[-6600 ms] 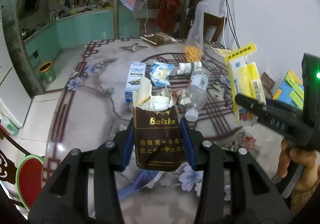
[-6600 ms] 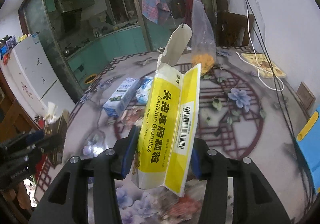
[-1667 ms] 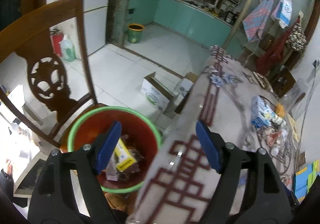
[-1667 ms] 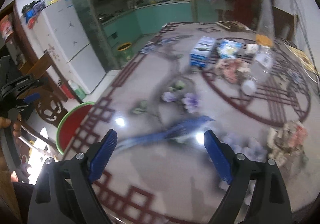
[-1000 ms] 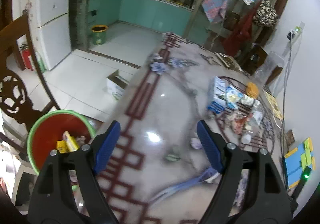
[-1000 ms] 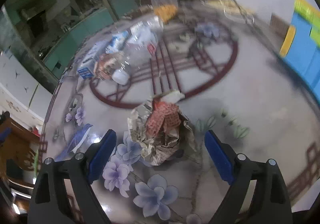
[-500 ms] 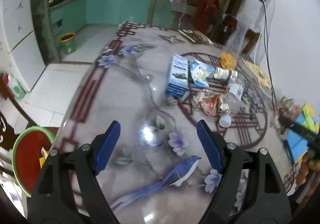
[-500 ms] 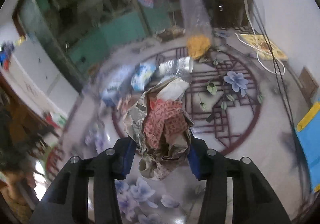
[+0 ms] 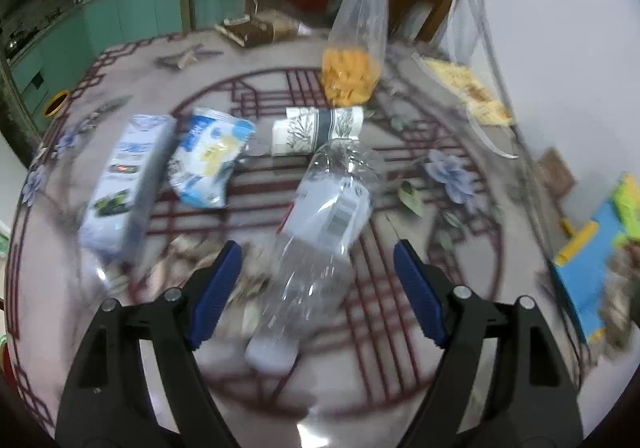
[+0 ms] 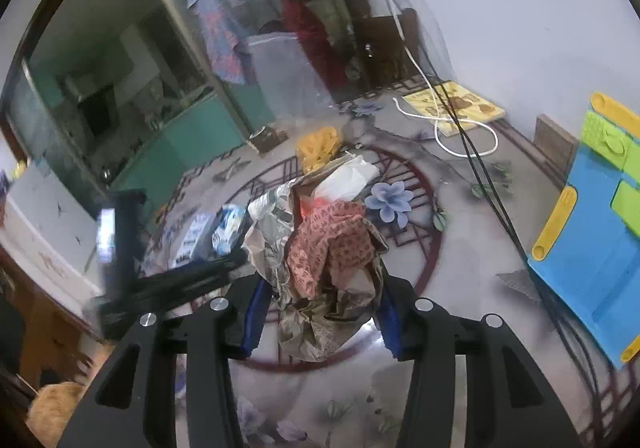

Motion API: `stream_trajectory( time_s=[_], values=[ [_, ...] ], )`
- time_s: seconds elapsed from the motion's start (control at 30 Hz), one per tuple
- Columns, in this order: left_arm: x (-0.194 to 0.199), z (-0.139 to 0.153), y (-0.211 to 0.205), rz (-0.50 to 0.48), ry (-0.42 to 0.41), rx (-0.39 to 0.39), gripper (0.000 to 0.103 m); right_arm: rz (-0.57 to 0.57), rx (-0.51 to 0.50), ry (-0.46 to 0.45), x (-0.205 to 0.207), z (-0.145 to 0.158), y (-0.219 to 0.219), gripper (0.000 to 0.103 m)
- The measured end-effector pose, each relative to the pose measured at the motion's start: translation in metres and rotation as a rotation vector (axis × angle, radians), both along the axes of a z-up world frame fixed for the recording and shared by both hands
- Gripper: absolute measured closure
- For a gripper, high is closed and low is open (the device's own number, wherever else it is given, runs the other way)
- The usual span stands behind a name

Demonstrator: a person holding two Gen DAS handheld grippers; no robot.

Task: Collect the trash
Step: 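Grasp the clear plastic bottle with the left tool while the right tool grasps crumpled red paper and foil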

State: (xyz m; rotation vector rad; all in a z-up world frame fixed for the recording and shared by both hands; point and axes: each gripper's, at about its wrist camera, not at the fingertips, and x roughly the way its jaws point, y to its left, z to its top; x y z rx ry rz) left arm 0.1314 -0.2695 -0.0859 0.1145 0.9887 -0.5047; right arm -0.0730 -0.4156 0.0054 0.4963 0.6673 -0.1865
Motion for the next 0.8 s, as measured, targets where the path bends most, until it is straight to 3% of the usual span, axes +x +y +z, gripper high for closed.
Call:
stream_trajectory(
  time_s=[0.13,0.17,0.23,0.3,0.6,0.8],
  values=[
    [0.019,-0.027,-0.023,0.015,0.054,0.070,0.028,0.009,0.006,0.000,0.007,-0.001,-0.004,0.056],
    [0.021,-0.031,-0.026,0.016,0.056,0.089,0.037,0.015,0.012,0.000,0.008,-0.002,-0.004,0.056],
    [0.023,-0.037,-0.027,0.034,0.047,0.111,0.046,0.021,0.010,-0.002,0.007,-0.002,-0.005,0.056],
    [0.022,-0.035,-0.023,0.045,0.046,0.086,0.051,0.014,-0.013,-0.001,0.007,0.000,-0.004,0.056],
    [-0.031,0.009,0.007,0.023,-0.046,-0.040,0.054,0.003,-0.122,0.007,0.009,0.002,0.008,0.056],
    [-0.066,0.041,0.048,-0.002,-0.107,-0.039,0.054,0.030,-0.178,0.016,0.016,-0.001,0.026,0.056]
  ],
)
